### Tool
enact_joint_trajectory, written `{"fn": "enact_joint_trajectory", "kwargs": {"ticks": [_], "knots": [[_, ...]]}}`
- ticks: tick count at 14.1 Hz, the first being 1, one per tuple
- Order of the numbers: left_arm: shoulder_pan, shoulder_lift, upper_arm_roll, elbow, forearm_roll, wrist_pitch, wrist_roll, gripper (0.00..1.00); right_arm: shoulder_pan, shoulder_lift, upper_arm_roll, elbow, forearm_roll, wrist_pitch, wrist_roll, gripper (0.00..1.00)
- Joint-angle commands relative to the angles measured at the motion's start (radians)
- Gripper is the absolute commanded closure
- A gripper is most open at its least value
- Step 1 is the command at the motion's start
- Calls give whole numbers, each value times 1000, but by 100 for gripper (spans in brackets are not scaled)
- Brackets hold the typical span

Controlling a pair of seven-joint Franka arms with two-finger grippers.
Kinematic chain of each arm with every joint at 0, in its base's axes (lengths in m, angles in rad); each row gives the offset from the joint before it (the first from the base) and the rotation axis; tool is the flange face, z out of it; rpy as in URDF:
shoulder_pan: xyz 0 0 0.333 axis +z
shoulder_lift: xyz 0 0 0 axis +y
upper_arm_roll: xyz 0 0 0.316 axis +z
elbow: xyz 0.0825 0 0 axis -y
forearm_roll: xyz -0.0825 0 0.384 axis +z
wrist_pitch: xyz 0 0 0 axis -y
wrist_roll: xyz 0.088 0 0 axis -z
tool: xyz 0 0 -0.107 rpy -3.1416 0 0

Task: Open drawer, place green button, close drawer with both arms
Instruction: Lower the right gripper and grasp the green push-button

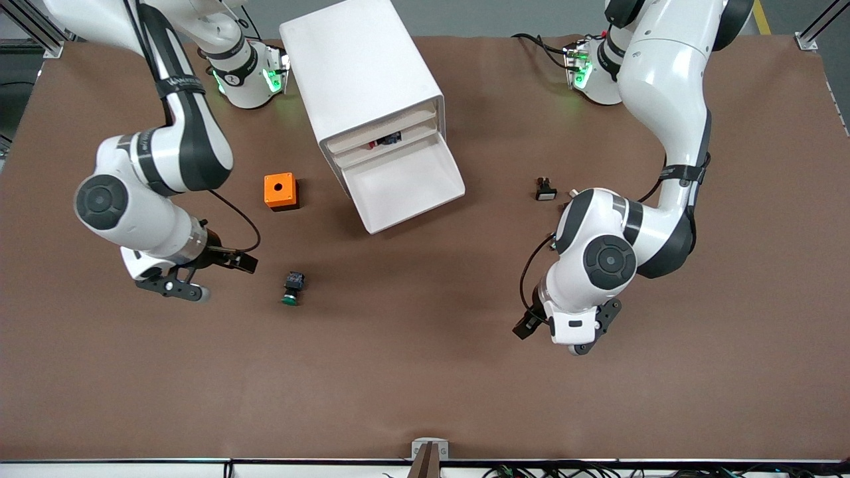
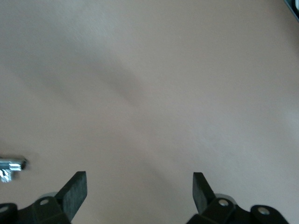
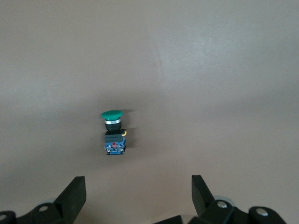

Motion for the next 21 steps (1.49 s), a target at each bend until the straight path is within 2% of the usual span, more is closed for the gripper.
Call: {"fn": "enact_joint_trajectory", "kwargs": {"ticks": [1,7,15,21], "knots": [[-8,-31,5,-31,42,-30,-19,1,19,-5,-8,-58,10,78,14,0],[-8,-28,2,-32,42,-39,-16,1,71,43,-8,-158,10,274,103,0],[-3,-27,1,-40,36,-39,-10,1,123,138,-8,-156,28,394,138,0],[-1,-27,1,-50,36,-39,-10,1,143,187,-8,-158,28,430,137,0]]}}
